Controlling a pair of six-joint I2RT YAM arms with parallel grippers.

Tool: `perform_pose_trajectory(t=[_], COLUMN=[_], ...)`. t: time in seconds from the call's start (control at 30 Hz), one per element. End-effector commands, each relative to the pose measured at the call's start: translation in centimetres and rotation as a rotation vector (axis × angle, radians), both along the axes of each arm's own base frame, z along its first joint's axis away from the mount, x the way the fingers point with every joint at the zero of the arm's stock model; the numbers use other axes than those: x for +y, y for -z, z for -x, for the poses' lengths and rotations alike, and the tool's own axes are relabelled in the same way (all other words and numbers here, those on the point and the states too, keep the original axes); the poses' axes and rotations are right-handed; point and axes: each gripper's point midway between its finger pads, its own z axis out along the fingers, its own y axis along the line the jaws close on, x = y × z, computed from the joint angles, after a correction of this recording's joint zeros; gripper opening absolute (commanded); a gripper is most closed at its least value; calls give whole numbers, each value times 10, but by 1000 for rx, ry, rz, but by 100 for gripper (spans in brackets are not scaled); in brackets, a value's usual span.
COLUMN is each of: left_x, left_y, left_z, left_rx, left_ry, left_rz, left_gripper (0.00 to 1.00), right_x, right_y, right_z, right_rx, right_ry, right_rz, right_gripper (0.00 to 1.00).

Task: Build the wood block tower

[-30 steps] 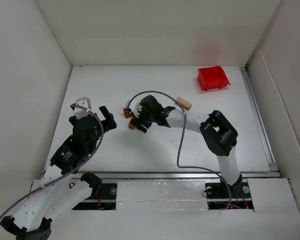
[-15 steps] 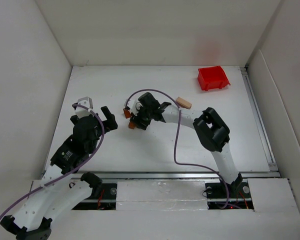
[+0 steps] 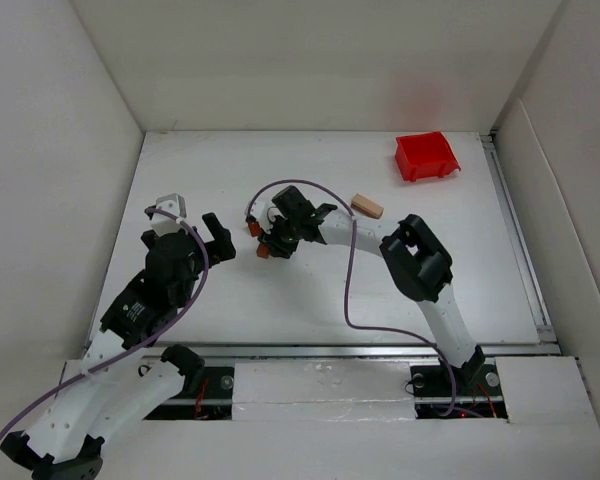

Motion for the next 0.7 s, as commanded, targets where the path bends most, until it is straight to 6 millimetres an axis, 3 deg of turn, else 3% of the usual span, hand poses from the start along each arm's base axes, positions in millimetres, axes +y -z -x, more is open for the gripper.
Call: perform_pose_trajectory(t=[0.0, 0.2, 0.4, 0.5, 0.63, 0.67], left_x=[-3, -4, -3, -3, -3, -3], left_y=[-11, -11, -11, -11, -11, -11], left_z=[-3, -3, -3, -3, -3, -3], left_rx=[-45, -44, -46, -46, -45, -46], left_ry=[12, 15, 12, 13, 14, 12], left_rz=[16, 16, 17, 18, 15, 17], left_gripper=[99, 99, 99, 99, 99, 99], right_x=[-13, -41, -70, -76, -70, -79], right_y=[0, -20, -15, -16, -30, -28], right_z=[10, 18, 37, 40, 52, 57], right_rx=[17, 6, 126, 145, 120, 148], right_ry=[2, 21, 12, 23, 10, 12], right_rz=[65, 114, 172, 202, 276, 330], right_gripper=[32, 26, 27, 28, 27, 26])
